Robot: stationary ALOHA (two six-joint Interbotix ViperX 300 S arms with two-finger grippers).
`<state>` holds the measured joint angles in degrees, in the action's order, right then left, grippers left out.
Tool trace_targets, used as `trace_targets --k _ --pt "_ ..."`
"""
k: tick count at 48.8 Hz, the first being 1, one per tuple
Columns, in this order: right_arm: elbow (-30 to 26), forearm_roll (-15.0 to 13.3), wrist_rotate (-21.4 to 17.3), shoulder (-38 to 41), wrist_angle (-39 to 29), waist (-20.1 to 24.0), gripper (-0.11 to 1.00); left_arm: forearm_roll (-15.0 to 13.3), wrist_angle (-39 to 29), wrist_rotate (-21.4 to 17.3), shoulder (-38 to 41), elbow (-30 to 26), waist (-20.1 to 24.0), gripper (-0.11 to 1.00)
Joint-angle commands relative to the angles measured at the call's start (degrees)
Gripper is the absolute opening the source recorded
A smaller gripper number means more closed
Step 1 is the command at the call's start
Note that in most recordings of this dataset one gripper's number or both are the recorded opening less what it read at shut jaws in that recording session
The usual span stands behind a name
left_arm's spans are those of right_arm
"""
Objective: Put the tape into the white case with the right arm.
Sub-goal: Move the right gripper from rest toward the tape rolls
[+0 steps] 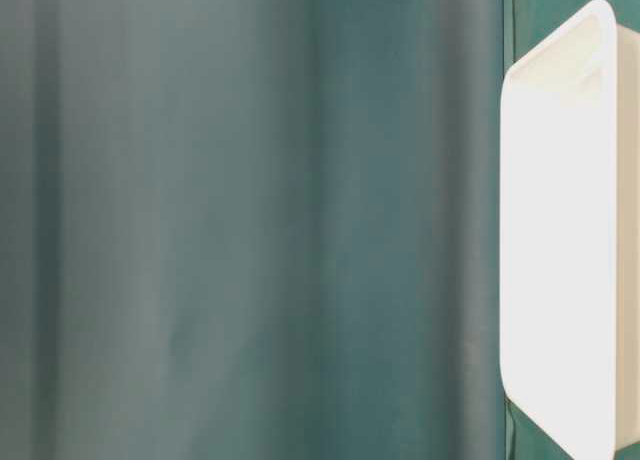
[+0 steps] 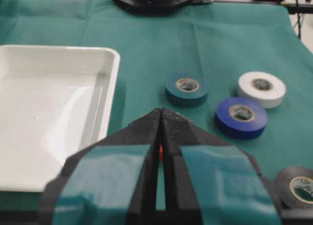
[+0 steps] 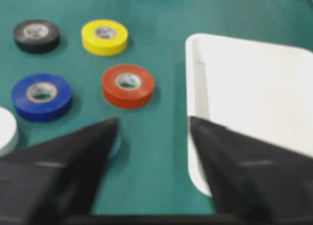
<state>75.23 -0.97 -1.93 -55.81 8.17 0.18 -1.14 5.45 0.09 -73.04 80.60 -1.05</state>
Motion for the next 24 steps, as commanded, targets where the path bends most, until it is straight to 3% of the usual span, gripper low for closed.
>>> trace_targets --k 1,5,7,15,24 --pt "-0.6 -1.0 -0.1 0.1 0.2 0.1 0.45 -0.1 0.0 -0.2 0.4 -0.5 -0.3 0.00" --pt "-0.5 -1.3 -0.1 0.3 0.2 0.1 0.71 -0.1 -0.9 -0.1 0.4 -0.6 -0.2 0.00" --pt "-0.5 -1.3 -0.1 0.3 0.2 0.1 0.76 -0.1 -1.3 -0.1 0.4 -0.6 -0.3 0.00" --pt "-0.4 -1.5 -0.1 0.3 0.0 0.4 0.75 -0.2 -3.4 0.2 0.4 -0.6 -0.2 0.00" --pt "0.3 -2.2 0.0 0.9 0.0 3.8 0.74 -0.2 -4.6 -0.1 0.4 -0.4 -0.3 0.00"
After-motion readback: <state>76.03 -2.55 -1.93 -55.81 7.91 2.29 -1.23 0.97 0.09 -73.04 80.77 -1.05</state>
